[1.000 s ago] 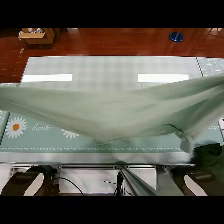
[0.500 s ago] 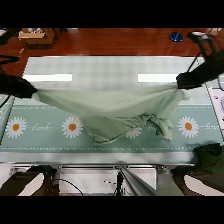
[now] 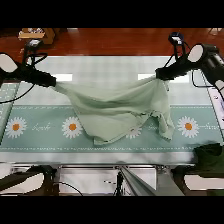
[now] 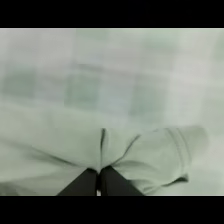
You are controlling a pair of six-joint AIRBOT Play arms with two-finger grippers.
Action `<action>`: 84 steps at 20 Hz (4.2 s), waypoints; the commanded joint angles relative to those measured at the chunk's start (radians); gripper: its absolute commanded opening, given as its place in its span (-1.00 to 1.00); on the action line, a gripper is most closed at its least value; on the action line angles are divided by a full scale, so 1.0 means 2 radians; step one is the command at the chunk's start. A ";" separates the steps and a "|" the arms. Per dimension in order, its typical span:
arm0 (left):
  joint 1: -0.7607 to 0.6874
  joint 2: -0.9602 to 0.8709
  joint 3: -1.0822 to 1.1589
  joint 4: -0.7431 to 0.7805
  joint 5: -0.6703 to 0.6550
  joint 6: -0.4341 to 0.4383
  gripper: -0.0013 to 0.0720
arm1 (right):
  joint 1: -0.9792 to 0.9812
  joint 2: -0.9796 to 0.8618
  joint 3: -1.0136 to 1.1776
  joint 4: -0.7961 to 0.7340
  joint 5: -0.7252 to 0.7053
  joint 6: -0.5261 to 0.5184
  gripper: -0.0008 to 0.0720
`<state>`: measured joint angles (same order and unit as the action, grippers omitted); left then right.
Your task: Fold the shirts.
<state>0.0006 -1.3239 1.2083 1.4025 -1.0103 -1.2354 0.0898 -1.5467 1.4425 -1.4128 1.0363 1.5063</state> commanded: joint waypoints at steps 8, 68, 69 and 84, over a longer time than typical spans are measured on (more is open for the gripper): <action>0.033 -0.049 0.054 0.007 -0.159 -0.072 0.43 | -0.023 0.007 0.035 -0.019 0.059 -0.056 0.26; -0.212 0.061 -0.348 -0.489 0.015 -0.027 -0.91 | -0.177 -0.032 -0.236 0.324 -0.009 -0.257 -0.07; -0.208 0.064 -0.345 -0.489 0.013 -0.027 -0.91 | -0.171 -0.031 -0.232 0.324 -0.006 -0.260 -0.70; 0.078 0.313 0.109 -0.425 -0.023 -0.017 -0.91 | -0.209 0.350 0.051 0.327 0.064 -0.156 -0.90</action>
<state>0.0528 -0.7498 1.2205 0.4808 -1.0279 -1.2644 -0.3260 -0.9737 1.4273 -0.7322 1.1957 1.1065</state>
